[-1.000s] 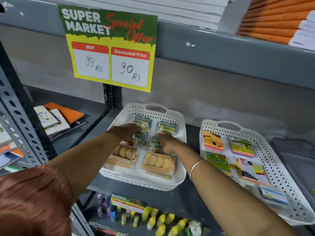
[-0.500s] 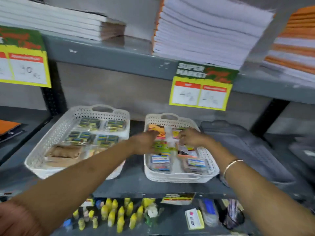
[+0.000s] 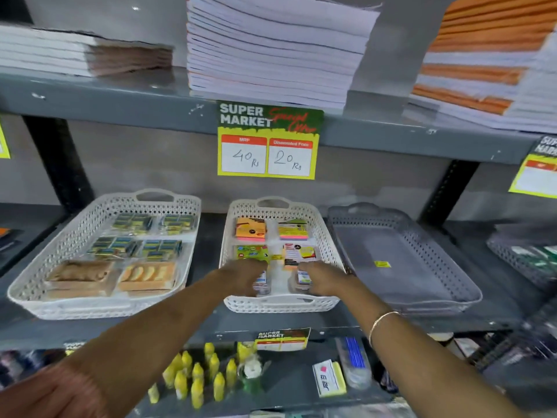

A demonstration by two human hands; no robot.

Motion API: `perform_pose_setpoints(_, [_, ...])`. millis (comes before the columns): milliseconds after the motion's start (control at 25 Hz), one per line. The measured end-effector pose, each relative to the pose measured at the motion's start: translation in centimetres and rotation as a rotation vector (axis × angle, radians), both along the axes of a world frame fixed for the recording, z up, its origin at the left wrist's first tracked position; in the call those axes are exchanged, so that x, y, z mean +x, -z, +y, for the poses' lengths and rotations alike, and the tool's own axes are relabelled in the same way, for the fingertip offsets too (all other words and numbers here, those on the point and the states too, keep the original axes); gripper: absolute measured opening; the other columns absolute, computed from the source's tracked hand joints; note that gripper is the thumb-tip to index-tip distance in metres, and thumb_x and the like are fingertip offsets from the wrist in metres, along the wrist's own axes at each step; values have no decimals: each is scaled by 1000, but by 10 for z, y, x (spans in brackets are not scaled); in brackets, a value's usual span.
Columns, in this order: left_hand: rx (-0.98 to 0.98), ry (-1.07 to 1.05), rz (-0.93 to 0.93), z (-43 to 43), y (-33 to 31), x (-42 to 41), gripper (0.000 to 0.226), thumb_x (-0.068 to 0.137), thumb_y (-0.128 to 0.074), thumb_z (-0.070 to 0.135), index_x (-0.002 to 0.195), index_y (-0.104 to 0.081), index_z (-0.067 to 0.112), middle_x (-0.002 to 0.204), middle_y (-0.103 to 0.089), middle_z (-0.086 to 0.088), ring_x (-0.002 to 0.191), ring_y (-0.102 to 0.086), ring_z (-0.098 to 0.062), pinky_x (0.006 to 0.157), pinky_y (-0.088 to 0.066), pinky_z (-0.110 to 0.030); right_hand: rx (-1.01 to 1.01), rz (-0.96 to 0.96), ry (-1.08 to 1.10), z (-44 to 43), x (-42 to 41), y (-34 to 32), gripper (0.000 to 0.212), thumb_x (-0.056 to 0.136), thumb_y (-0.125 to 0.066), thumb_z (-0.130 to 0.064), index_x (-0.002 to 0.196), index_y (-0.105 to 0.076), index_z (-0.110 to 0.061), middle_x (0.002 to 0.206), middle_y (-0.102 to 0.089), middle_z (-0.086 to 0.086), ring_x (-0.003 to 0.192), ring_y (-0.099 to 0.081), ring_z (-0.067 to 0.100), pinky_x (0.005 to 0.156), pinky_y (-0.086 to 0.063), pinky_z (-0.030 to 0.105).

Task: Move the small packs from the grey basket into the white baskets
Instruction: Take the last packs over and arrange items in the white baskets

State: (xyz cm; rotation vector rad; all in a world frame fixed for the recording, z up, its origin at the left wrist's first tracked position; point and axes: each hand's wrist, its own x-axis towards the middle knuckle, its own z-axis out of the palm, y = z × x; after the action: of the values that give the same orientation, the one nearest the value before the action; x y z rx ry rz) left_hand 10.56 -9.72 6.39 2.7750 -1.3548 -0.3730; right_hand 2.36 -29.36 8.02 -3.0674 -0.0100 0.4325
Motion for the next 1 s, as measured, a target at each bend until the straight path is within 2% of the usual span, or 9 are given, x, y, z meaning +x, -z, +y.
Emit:
perform_pose_setpoints(200, [-73, -24, 69, -2, -1, 2, 65, 77, -70, 26, 132, -39, 8, 138, -47, -14, 123, -45, -29, 100, -38, -33, 42, 71, 24, -1, 4, 0, 59, 88, -64, -22, 140, -41, -8, 144, -48, 14, 129, -48, 32, 104, -43, 37])
perform_pose_setpoints(320, [-231, -144, 190, -6, -13, 9, 71, 81, -62, 46, 134, -35, 7, 143, -39, -10, 126, -40, -27, 104, -33, -32, 293, 144, 127, -10, 20, -15, 73, 87, -65, -35, 147, -30, -12, 153, -35, 10, 139, -38, 27, 113, -35, 35])
perform_pose_setpoints(400, [-384, -244, 190, -8, -21, 25, 61, 86, -59, 40, 131, -38, 4, 139, -43, -14, 121, -44, -29, 100, -37, -34, 395, -24, 206, -17, 42, -26, 69, 89, -61, -38, 146, -34, -9, 150, -40, 11, 136, -41, 26, 109, -36, 33])
perform_pose_setpoints(440, [-400, -269, 161, -8, -22, 33, 59, 85, -61, 33, 131, -38, 3, 138, -44, -16, 120, -46, -29, 99, -39, -36, 352, -114, 218, -21, 52, -26, 67, 89, -62, -34, 145, -36, -8, 149, -42, 13, 135, -42, 27, 108, -36, 33])
perform_pose_setpoints(520, [-264, -244, 100, -9, -19, 50, 67, 79, -70, 25, 133, -36, 3, 136, -44, -16, 120, -46, -30, 99, -41, -38, 212, -128, 178, -27, 70, -17, 76, 84, -70, -28, 147, -32, -9, 152, -35, 12, 139, -34, 29, 114, -33, 38])
perform_pose_setpoints(600, [-69, -188, 73, -13, -11, 61, 73, 73, -77, 25, 129, -37, 2, 130, -48, -17, 114, -50, -30, 96, -43, -40, 143, 17, 128, -29, 82, 0, 93, 76, -78, -30, 150, -25, -14, 155, -28, 11, 142, -27, 31, 116, -28, 45])
perform_pose_setpoints(680, [29, -161, 74, -19, -5, 70, 76, 69, -79, 25, 128, -37, 2, 126, -50, -17, 110, -52, -29, 94, -45, -39, 135, 103, 117, -30, 89, 13, 100, 71, -81, -31, 151, -22, -17, 155, -29, 11, 142, -29, 31, 116, -29, 46])
perform_pose_setpoints(840, [55, -130, 60, -23, -2, 78, 76, 69, -80, 23, 131, -39, 5, 127, -50, -15, 111, -51, -29, 94, -43, -35, 137, 81, 118, -34, 94, 18, 91, 71, -82, -23, 146, -31, -14, 149, -39, 12, 135, -39, 30, 113, -35, 41])
perform_pose_setpoints(1000, [58, -151, 63, -24, -1, 80, 75, 69, -80, 22, 130, -39, 6, 126, -50, -15, 111, -51, -29, 93, -44, -35, 123, 89, 113, -34, 93, 20, 91, 72, -81, -23, 146, -30, -13, 148, -37, 13, 134, -39, 31, 112, -35, 40])
